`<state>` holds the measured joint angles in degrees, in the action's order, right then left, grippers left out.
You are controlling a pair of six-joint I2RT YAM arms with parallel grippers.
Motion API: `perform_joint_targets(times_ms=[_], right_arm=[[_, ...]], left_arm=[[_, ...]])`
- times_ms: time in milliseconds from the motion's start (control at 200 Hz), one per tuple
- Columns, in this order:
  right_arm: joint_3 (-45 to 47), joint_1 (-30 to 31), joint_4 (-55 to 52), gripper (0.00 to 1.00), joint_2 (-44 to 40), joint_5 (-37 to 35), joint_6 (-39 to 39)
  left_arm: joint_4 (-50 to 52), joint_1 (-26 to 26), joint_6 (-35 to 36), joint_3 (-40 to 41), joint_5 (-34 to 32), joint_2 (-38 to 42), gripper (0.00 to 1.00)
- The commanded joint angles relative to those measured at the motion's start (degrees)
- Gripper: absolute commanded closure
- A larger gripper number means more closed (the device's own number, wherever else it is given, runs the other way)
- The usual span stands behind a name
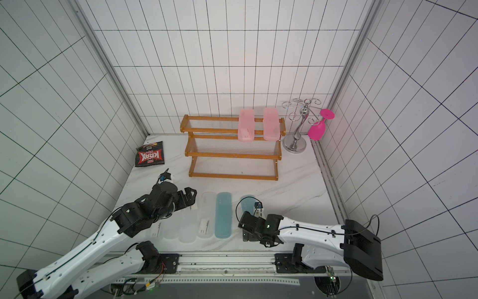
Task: Place the pencil cases on the shelf according to color
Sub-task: Pick up the pencil case from the center of the board.
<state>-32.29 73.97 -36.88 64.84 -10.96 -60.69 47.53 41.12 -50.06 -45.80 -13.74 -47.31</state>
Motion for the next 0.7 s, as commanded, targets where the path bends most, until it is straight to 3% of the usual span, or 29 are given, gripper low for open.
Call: perform_joint_targets(times_ms=[0,245,490,695], right_arm=[[1.9,0.3,0.3,0.01,-1.2,-1.2,3.3],[2.5,0.9,1.7,0.00,0.4,0.2,3.4],[-2.9,2.6,1.3,0.01,11.1,-1.0,3.4],[-2.7,2.7,1.1,0.17,13.2,-2.3,1.7]], left_arm=[[-1.8,-0.4,1.7,-1.7,-0.6,-1.3,0.02],[-4.7,-0.5,1.5,0.8,1.2,-1.6,0.02],[-5.1,-0.6,0.6,1.9,-0.1,-1.6,0.02],[-5.5,-1.0,1.2,1.5,-0.5,-1.9,0.02]])
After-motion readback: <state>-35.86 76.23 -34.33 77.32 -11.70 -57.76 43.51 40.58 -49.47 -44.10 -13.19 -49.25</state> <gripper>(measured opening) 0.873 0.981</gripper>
